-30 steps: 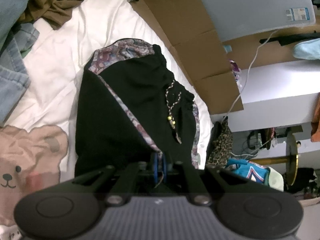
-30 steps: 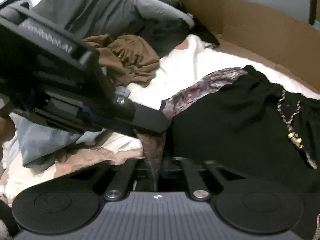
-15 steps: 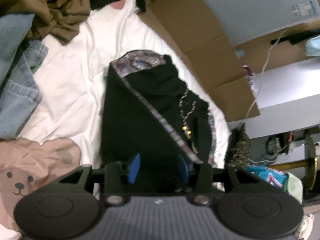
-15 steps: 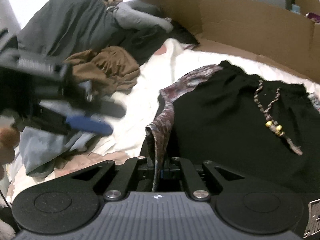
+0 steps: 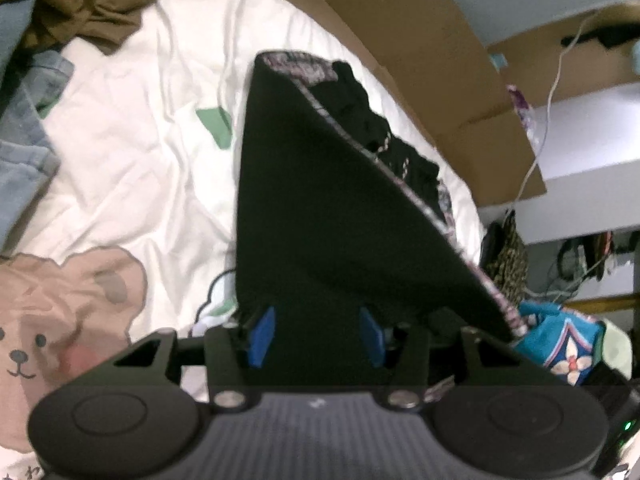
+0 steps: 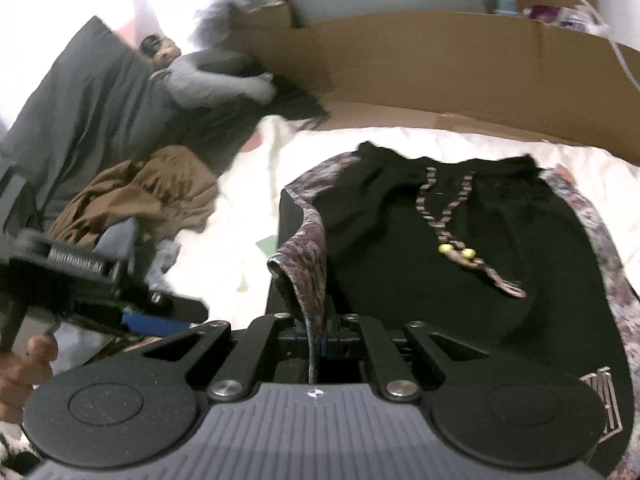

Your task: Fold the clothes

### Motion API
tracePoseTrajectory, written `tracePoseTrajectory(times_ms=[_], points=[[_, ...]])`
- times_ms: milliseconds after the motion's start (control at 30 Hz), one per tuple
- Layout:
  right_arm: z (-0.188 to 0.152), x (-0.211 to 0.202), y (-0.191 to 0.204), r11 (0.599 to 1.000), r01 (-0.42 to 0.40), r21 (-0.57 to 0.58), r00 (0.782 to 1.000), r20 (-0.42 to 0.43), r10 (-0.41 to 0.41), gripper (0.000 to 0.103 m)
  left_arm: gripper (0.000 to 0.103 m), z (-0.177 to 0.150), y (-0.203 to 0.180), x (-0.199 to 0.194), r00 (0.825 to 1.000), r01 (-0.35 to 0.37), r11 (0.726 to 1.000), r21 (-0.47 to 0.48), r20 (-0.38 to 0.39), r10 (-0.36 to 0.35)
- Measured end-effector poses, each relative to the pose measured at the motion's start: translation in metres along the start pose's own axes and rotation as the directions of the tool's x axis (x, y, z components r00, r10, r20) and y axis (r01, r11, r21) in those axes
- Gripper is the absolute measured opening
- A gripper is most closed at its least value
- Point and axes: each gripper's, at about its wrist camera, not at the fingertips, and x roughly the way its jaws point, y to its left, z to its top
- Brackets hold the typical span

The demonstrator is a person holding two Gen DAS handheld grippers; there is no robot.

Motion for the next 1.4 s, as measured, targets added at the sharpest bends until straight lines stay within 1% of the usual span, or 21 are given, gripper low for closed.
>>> tracePoseTrajectory(times_ms=[233,400,567,667,867,1100,1300,1400], points=[[0.0,-0.016,-0.053,0.99,0.034,0.139,0.999,0.022,-0.038,0.002,0.052,-0.008,-0.015,0.021,0.998,-0.029,0.999,0.036,-0.049,0.031],[-0.006,-0.028,-0.078,0.98,0.048,0.194,0.998,0.038,-0.057,0.002,0.053,-0.012,-0.021,0.036,0.996,-0.05,0.997,0.05,-0.075,0.054],[-0.016,-0.043,-0.107,0.966,0.075,0.246,0.995,0.051,-0.09,0.002,0.053,-0.019,-0.027,0.057,0.988,-0.082,0.994,0.073,-0.124,0.09],[-0.023,-0.053,-0.128,0.953,0.093,0.288,0.992,0.056,-0.114,0.002,0.053,-0.028,-0.03,0.07,0.981,-0.086,0.992,0.095,-0.163,0.101],[-0.048,-0.078,-0.169,0.912,0.139,0.385,0.98,0.077,-0.182,0.002,0.053,-0.046,-0.037,0.095,0.963,-0.094,0.986,0.141,-0.239,0.126],[-0.083,-0.094,-0.203,0.863,0.192,0.467,0.97,0.046,-0.24,0.002,0.054,-0.068,-0.044,0.114,0.939,-0.089,0.977,0.193,-0.31,0.147],[-0.108,-0.099,-0.221,0.831,0.226,0.508,0.964,0.006,-0.266,0.002,0.055,-0.09,-0.043,0.132,0.904,-0.083,0.971,0.223,-0.393,0.168],[-0.117,-0.101,-0.227,0.817,0.257,0.517,0.955,-0.007,-0.297,0.002,0.054,-0.095,-0.042,0.138,0.893,-0.073,0.972,0.223,-0.419,0.164]])
